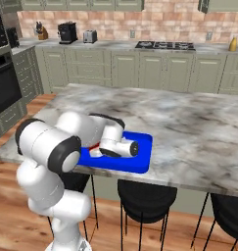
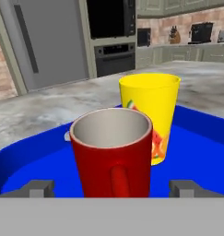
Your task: There is a tray on the dining counter. Grab the cup, mug, and pitcher and place them on the tray. The pitcher may be placed next to the tray if it cannot fit the tray.
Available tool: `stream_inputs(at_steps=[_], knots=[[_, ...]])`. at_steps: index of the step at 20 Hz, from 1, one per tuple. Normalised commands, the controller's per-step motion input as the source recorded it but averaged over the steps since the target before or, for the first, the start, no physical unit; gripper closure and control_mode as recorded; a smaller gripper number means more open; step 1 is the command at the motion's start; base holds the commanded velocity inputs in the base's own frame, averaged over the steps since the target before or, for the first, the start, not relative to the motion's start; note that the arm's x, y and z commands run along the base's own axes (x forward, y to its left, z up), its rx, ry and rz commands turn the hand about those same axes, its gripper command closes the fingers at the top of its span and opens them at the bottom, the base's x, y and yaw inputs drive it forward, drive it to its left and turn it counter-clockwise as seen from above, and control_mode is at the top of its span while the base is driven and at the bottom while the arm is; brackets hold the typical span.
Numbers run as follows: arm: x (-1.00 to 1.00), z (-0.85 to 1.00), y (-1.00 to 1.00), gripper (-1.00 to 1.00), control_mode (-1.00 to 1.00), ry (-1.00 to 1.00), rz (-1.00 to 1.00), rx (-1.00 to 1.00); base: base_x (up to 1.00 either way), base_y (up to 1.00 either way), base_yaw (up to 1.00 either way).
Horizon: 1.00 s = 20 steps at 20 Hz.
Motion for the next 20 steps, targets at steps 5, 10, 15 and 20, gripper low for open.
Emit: stream_inputs(at_steps=[5,10,15,20], knots=[[-0.43,0.66,-0.06,-1.0,-1.0,0.0,0.0,0.0,0.0,0.0,0.0],[-0.3,0.61,-0.04,-1.0,-1.0,0.03,-0.05,0.0,0.0,0.0,0.0],[-0.27,0.74,-0.06,-1.0,-1.0,0.06,-0.21,-0.03,0.0,0.0,0.0],[-0.17,0.69,-0.01,-1.0,-1.0,0.13,-0.3,0.0,0.0,0.0,0.0]])
